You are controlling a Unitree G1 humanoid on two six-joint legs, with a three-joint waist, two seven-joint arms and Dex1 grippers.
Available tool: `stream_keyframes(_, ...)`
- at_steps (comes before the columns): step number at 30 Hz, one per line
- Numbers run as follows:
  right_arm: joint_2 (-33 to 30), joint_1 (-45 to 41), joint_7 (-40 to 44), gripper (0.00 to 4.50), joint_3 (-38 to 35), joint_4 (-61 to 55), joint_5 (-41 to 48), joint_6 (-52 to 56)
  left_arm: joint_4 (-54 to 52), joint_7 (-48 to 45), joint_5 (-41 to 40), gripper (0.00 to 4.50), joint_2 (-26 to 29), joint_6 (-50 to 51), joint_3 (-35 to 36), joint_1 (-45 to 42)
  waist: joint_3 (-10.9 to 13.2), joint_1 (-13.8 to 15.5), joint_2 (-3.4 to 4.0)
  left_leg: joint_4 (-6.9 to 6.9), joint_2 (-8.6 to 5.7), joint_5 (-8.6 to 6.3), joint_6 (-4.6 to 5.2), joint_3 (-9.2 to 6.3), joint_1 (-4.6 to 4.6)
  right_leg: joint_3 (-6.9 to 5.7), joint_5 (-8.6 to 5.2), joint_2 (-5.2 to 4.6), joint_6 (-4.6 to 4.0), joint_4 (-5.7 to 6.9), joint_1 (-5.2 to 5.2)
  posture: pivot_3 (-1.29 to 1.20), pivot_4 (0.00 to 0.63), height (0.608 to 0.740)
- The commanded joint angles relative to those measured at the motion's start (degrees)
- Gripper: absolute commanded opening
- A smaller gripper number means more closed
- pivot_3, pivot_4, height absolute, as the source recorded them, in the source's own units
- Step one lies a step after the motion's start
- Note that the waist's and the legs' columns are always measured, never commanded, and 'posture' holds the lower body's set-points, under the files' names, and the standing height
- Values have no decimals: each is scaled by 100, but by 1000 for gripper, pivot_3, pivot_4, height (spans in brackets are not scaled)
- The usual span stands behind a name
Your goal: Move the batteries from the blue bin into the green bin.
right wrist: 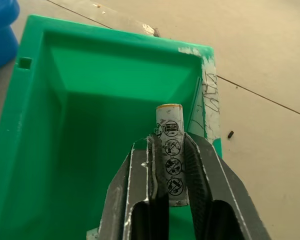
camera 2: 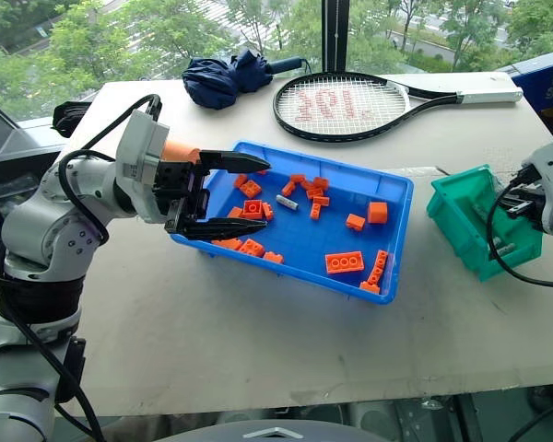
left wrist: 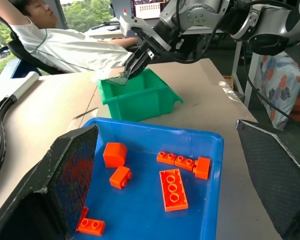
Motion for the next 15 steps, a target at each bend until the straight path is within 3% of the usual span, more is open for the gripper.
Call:
stream_keyframes(1, -65, -93, -205, 2291, -269, -57, 143, -158, -44, -65, 40, 4500, 34, -108, 80, -116, 0, 10, 0, 0, 0, 0, 0, 1, 0, 1, 0, 0, 0, 0, 0, 0, 150, 740)
stream_keyframes(5, 9, -435, -299, 4339, 12, -146, 246, -282, 14, -72, 152, 4500, 177, -130, 195, -16, 0, 18, 0, 3, 0, 1, -1, 0, 1, 1, 0, -1, 1, -1, 4, 0, 150, 740)
stream_keyframes(15, 1774, -1960, -144, 4339, 1751, -655, 900, -17, 617, -155, 601, 4500, 989, -356, 737, 607, 2, -106, 2, -4, 13, 2, -4, -8, 7, 0, 0, 5, -1, -3, 4, 0, 150, 740)
